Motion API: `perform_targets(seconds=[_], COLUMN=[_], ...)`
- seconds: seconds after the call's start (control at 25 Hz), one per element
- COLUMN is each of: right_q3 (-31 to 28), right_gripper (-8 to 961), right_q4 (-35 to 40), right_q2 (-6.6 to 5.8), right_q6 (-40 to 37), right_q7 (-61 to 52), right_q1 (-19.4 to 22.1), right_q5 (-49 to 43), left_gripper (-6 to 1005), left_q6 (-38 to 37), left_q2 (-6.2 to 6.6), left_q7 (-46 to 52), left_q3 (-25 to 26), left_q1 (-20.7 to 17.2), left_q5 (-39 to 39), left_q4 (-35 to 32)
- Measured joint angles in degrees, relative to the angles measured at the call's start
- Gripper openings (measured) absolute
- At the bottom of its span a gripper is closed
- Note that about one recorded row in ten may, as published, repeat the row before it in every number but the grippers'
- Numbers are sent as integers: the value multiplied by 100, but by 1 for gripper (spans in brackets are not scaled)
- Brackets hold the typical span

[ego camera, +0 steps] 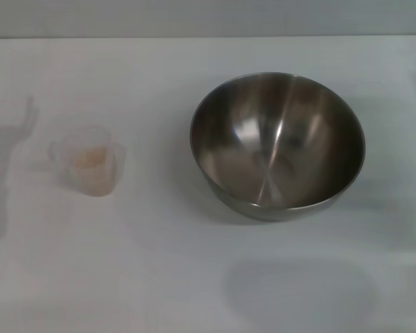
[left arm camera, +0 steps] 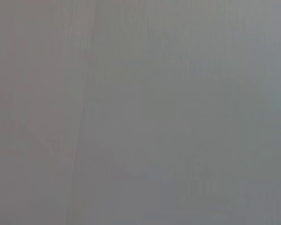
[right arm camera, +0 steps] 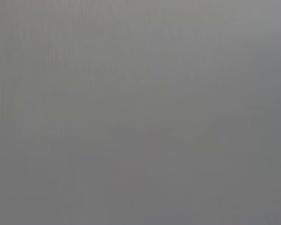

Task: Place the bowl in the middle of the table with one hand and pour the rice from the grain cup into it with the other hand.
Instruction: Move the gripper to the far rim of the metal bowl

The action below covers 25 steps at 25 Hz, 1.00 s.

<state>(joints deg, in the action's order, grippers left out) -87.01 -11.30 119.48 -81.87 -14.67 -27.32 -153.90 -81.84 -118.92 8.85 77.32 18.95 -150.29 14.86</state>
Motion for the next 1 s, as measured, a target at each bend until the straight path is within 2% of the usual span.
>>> perform_targets(seconds=[0.84, 1.0], right_q3=[0, 2], right_gripper=[780, 779], right_q4=[-1, -3], right_q2=[1, -3], right_q6=[3, -80], right_q7=[0, 305], right_q1=[67, 64], right_q5=[8, 3], left_gripper=[844, 844], left_q6=[-56, -61], left_q2=[0, 0], left_q7=[12, 12], left_q3=[20, 20], left_q1=[4, 4], left_q5=[0, 0], left_q4=[-1, -1])
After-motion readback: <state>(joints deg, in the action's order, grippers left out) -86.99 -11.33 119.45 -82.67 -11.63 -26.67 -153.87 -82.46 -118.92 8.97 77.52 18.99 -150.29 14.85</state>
